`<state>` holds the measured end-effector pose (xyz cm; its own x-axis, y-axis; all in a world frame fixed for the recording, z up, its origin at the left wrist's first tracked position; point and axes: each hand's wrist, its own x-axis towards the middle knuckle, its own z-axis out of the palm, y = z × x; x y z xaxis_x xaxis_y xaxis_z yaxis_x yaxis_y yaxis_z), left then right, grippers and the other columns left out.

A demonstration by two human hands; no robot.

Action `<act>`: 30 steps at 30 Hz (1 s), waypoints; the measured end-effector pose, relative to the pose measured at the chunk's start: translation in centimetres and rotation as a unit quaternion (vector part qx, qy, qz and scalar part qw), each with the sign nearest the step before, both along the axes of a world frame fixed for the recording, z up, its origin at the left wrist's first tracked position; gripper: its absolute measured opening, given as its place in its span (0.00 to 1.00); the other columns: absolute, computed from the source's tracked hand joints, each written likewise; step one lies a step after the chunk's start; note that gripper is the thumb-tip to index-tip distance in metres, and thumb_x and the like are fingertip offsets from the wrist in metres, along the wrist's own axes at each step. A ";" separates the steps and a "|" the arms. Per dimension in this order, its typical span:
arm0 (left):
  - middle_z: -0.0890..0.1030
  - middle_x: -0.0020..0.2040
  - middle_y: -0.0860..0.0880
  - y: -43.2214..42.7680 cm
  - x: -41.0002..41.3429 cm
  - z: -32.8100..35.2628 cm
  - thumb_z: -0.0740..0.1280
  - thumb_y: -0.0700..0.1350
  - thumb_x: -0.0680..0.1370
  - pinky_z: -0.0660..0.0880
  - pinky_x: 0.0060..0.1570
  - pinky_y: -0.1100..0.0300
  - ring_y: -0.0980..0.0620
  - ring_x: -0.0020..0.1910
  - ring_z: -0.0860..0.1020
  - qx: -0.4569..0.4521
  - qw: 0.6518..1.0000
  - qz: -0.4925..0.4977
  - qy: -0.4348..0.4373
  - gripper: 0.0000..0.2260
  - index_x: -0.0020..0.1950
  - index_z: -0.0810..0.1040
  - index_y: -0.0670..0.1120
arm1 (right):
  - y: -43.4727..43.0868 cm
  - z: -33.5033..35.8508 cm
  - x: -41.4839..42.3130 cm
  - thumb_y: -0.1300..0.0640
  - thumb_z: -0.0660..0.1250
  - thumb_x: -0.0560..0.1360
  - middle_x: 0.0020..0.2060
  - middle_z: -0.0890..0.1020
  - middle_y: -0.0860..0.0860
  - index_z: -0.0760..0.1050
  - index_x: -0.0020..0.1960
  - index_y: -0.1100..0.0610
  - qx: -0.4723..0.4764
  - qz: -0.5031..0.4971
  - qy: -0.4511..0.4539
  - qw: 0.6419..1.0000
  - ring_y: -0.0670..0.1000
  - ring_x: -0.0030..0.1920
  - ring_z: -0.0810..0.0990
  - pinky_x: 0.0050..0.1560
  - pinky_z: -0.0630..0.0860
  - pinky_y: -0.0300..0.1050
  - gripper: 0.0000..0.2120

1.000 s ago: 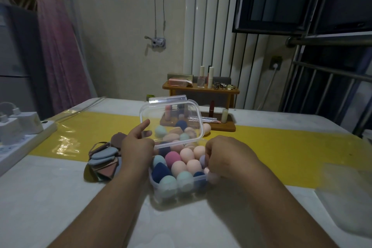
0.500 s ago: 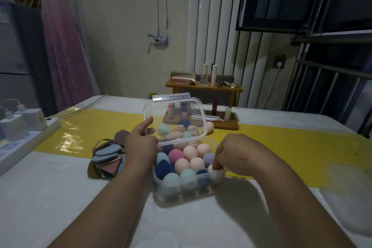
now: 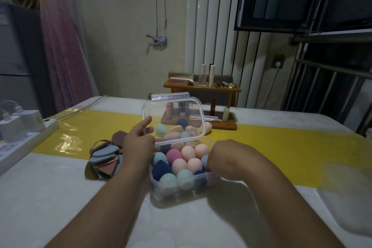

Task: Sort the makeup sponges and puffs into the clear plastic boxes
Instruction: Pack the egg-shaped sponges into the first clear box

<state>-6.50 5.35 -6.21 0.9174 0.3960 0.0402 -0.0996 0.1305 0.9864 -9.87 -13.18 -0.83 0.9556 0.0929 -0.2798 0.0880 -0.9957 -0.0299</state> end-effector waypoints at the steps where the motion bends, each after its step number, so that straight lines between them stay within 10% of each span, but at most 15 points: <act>1: 0.76 0.58 0.49 0.0 0.0 0.0 0.56 0.24 0.74 0.80 0.43 0.54 0.46 0.56 0.77 -0.003 1.000 -0.001 -0.001 0.31 0.68 0.76 0.54 | -0.3 0.2 -0.3 0.51 0.70 0.74 0.44 0.79 0.50 0.77 0.43 0.52 0.033 -0.005 -0.023 0.999 0.52 0.47 0.78 0.50 0.78 0.48 0.06; 5: 0.76 0.58 0.49 -0.3 -0.4 0.4 0.58 0.23 0.74 0.81 0.40 0.55 0.47 0.54 0.78 -0.020 0.999 -0.031 -0.018 0.32 0.68 0.75 0.54 | -1.6 0.3 -0.4 0.59 0.66 0.70 0.35 0.81 0.51 0.80 0.34 0.54 0.212 -0.050 -0.180 0.959 0.54 0.39 0.79 0.34 0.71 0.44 0.08; 12: 0.77 0.60 0.51 -0.7 -0.2 0.2 0.66 0.23 0.73 0.81 0.36 0.58 0.48 0.57 0.80 -0.050 0.992 -0.094 -0.072 0.44 0.72 0.62 0.69 | -3.4 -2.8 2.3 0.59 0.61 0.75 0.41 0.82 0.52 0.80 0.42 0.57 0.381 -0.145 -0.292 0.865 0.57 0.43 0.79 0.42 0.75 0.50 0.09; 18: 0.79 0.56 0.55 -2.0 -0.5 0.0 0.60 0.25 0.76 0.79 0.38 0.62 0.56 0.51 0.80 -0.049 0.985 -0.148 -0.078 0.33 0.72 0.66 0.56 | -2.1 -3.2 2.9 0.47 0.55 0.81 0.47 0.82 0.51 0.80 0.47 0.51 0.564 -0.208 -0.204 0.773 0.56 0.48 0.79 0.55 0.78 0.59 0.16; 22: 0.82 0.58 0.50 -2.1 -0.5 -0.2 0.59 0.44 0.81 0.76 0.53 0.52 0.51 0.56 0.80 -0.097 0.977 -0.179 -0.065 0.14 0.66 0.75 0.52 | -1.8 -2.9 2.1 0.34 0.51 0.80 0.58 0.79 0.49 0.78 0.62 0.45 0.677 -0.259 -0.124 0.678 0.53 0.57 0.79 0.65 0.74 0.55 0.24; 27: 0.84 0.45 0.47 -2.1 -0.7 0.2 0.48 0.59 0.83 0.78 0.46 0.54 0.48 0.48 0.82 -0.162 0.973 -0.158 -0.052 0.24 0.51 0.78 0.45 | -2.4 -2.5 2.1 0.37 0.56 0.81 0.52 0.84 0.54 0.81 0.57 0.53 0.730 -0.284 -0.116 0.610 0.55 0.49 0.81 0.53 0.77 0.48 0.23; 30: 0.81 0.39 0.44 -1.6 -1.1 0.4 0.58 0.61 0.79 0.74 0.44 0.53 0.45 0.42 0.79 -0.146 0.976 -0.158 -0.032 0.23 0.43 0.79 0.43 | -3.6 -2.1 2.2 0.44 0.63 0.78 0.46 0.84 0.54 0.81 0.47 0.55 0.736 -0.287 -0.071 0.609 0.55 0.45 0.80 0.48 0.78 0.49 0.15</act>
<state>-7.64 3.77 -5.83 0.9948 0.0972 0.0291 -0.0692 0.4399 0.8954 -7.71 -16.82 -2.97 0.9534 -0.2187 -0.2080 -0.1561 0.2326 -0.9600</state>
